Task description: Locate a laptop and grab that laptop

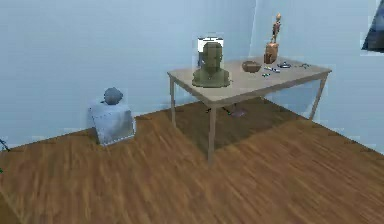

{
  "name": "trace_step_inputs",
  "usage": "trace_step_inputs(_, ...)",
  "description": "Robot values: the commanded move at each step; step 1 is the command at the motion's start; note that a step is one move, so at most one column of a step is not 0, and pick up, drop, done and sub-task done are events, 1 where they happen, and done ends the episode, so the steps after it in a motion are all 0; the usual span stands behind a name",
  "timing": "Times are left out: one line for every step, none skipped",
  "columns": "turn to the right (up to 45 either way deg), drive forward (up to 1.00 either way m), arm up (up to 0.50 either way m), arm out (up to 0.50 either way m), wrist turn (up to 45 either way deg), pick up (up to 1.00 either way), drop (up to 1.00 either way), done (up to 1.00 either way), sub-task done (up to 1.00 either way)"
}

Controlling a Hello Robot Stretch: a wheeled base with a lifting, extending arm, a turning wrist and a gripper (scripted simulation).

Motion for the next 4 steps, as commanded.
trace_step_inputs(-45.0, 0.0, 0.0, 0.0, 0.0, 0.0, 0.0, 0.0, 0.0)
trace_step_inputs(-45.0, 0.0, 0.0, 0.0, 0.0, 0.0, 0.0, 0.0, 0.0)
trace_step_inputs(-9.0, 0.0, 0.0, 0.0, 0.0, 0.0, 0.0, 0.0, 0.0)
trace_step_inputs(0.0, 1.0, 0.0, 0.0, 0.0, 0.0, 0.0, 0.0, 0.0)
